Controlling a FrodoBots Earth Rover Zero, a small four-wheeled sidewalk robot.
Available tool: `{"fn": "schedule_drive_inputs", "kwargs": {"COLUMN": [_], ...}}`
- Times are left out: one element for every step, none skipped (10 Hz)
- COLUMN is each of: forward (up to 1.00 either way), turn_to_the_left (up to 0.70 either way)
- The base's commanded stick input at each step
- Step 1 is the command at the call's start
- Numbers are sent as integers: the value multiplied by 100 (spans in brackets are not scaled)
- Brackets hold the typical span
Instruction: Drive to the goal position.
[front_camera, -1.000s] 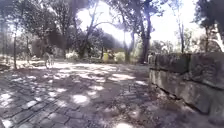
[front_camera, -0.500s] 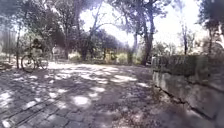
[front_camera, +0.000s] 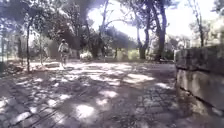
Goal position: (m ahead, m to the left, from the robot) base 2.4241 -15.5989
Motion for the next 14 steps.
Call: {"fn": "schedule_drive_inputs", "kwargs": {"forward": [0,0,9,37,64,70,70,70,70,70,70,70,70,70], "turn_to_the_left": [0,0,0,0,0,0,13,32,35,35,35,35,35,23]}}
